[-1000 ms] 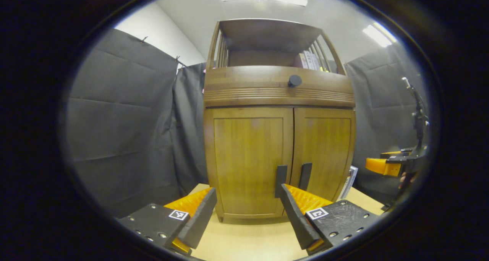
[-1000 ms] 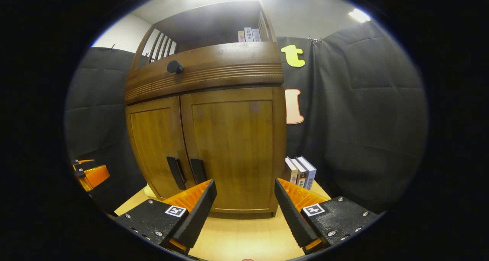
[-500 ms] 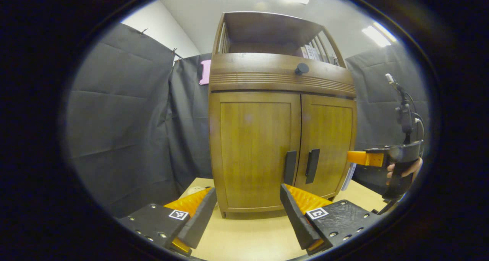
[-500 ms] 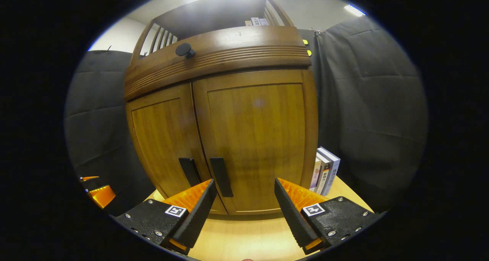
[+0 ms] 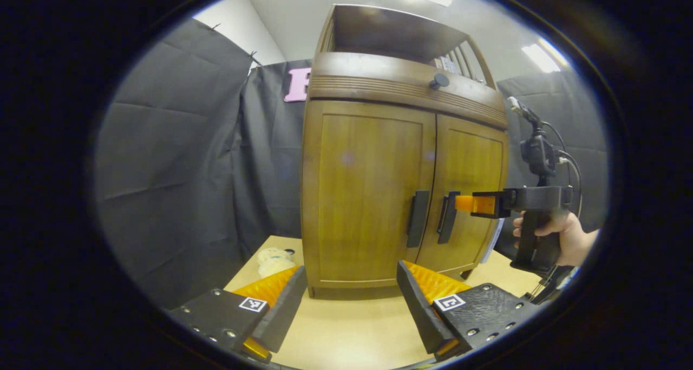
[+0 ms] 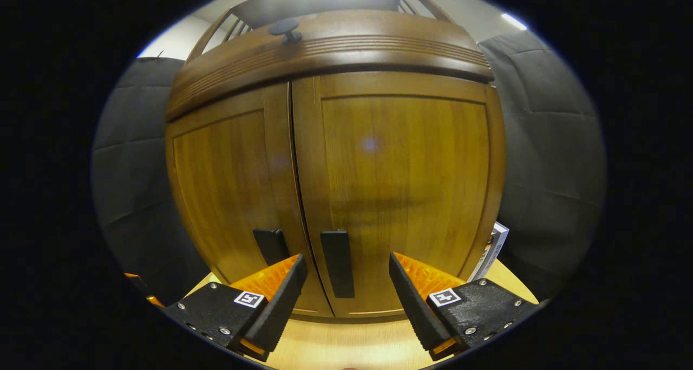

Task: Open the right door of the double-door shoe cabinet with the right hand, and open the left door with the left hand.

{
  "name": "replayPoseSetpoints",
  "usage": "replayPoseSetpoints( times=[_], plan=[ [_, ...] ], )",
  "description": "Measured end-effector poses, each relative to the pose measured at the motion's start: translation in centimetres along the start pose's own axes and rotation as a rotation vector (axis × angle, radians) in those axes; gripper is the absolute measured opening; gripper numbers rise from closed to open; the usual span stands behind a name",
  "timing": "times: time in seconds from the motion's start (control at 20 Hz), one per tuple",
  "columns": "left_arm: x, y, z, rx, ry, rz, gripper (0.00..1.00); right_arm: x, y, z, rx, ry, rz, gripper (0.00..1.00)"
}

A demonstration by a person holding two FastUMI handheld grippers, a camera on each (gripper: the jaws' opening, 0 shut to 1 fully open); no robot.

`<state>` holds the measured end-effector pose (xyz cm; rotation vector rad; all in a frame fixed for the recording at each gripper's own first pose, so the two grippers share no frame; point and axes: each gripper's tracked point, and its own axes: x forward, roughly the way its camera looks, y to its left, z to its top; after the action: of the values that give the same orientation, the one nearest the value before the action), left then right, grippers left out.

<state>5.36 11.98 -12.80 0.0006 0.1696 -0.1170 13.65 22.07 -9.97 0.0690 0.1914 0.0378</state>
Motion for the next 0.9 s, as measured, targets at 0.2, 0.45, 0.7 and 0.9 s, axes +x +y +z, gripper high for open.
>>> replayPoseSetpoints(
  times=[0.2, 0.45, 0.7, 0.9],
  plan=[
    [0.5, 0.6, -1.9, 0.009, 0.032, -0.006, 0.95, 2.5, -0.5, -0.7, 0.007, 0.023, -0.026, 0.94],
    [2.0, 0.9, -3.8, -0.024, 0.088, -0.053, 0.95, 4.0, 0.7, -1.3, -0.009, 0.037, -0.034, 0.93],
    [3.1, 1.4, -2.3, -0.036, 0.056, -0.086, 1.00, 4.7, 0.8, -1.4, -0.029, 0.041, -0.018, 0.63],
    [4.4, 1.5, -1.2, -0.015, 0.027, -0.112, 1.00, 4.4, 1.3, -0.8, -0.051, 0.047, -0.017, 0.40]
  ],
)
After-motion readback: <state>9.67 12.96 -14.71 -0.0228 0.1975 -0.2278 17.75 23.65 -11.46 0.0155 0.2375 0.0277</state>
